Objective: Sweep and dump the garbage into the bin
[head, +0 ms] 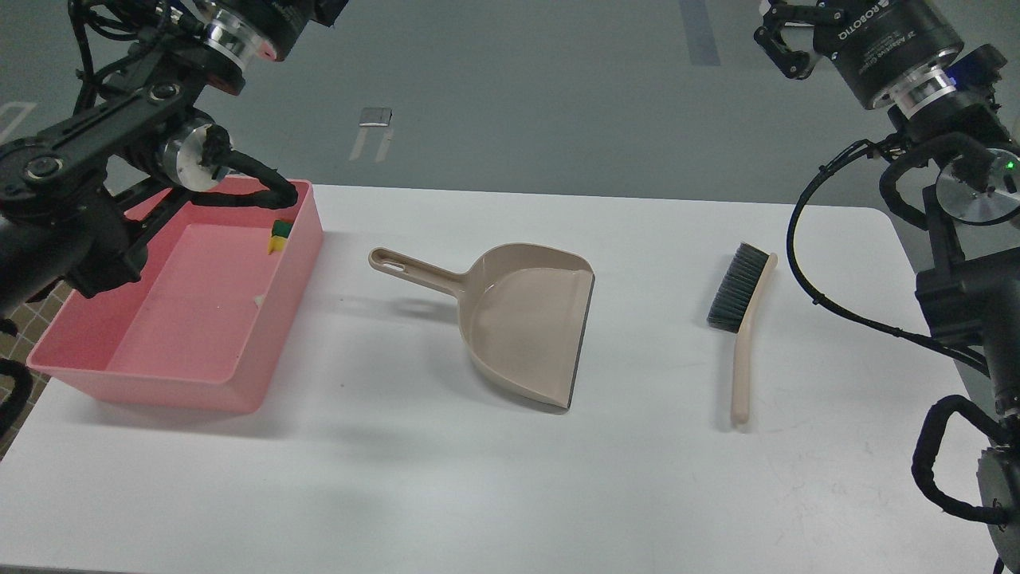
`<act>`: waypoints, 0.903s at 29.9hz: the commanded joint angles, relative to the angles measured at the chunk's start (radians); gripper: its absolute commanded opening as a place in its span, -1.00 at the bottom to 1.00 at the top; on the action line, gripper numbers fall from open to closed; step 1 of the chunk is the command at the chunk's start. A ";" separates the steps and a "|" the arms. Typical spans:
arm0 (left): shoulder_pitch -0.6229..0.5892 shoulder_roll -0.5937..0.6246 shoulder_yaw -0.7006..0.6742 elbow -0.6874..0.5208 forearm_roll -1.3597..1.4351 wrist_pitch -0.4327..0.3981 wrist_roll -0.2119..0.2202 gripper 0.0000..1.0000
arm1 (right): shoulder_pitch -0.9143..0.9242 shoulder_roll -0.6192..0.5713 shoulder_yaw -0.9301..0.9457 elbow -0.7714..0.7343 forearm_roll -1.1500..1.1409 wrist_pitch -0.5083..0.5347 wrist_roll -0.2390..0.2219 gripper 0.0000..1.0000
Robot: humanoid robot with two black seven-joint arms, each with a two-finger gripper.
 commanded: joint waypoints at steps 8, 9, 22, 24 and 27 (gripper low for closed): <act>0.086 -0.213 -0.141 0.336 -0.062 -0.360 -0.014 0.95 | -0.001 0.061 -0.008 -0.149 0.089 0.000 0.014 0.93; 0.103 -0.224 -0.143 0.345 -0.063 -0.369 -0.014 0.95 | -0.001 0.067 -0.008 -0.154 0.089 0.000 0.017 0.93; 0.182 -0.232 -0.144 0.276 -0.085 -0.374 -0.014 0.95 | -0.016 0.132 -0.009 -0.155 0.089 0.000 0.024 0.95; 0.182 -0.231 -0.144 0.275 -0.085 -0.371 -0.014 0.95 | -0.030 0.136 -0.009 -0.152 0.089 0.000 0.024 0.95; 0.180 -0.233 -0.144 0.275 -0.085 -0.369 -0.014 0.95 | -0.044 0.139 -0.009 -0.147 0.089 0.000 0.023 1.00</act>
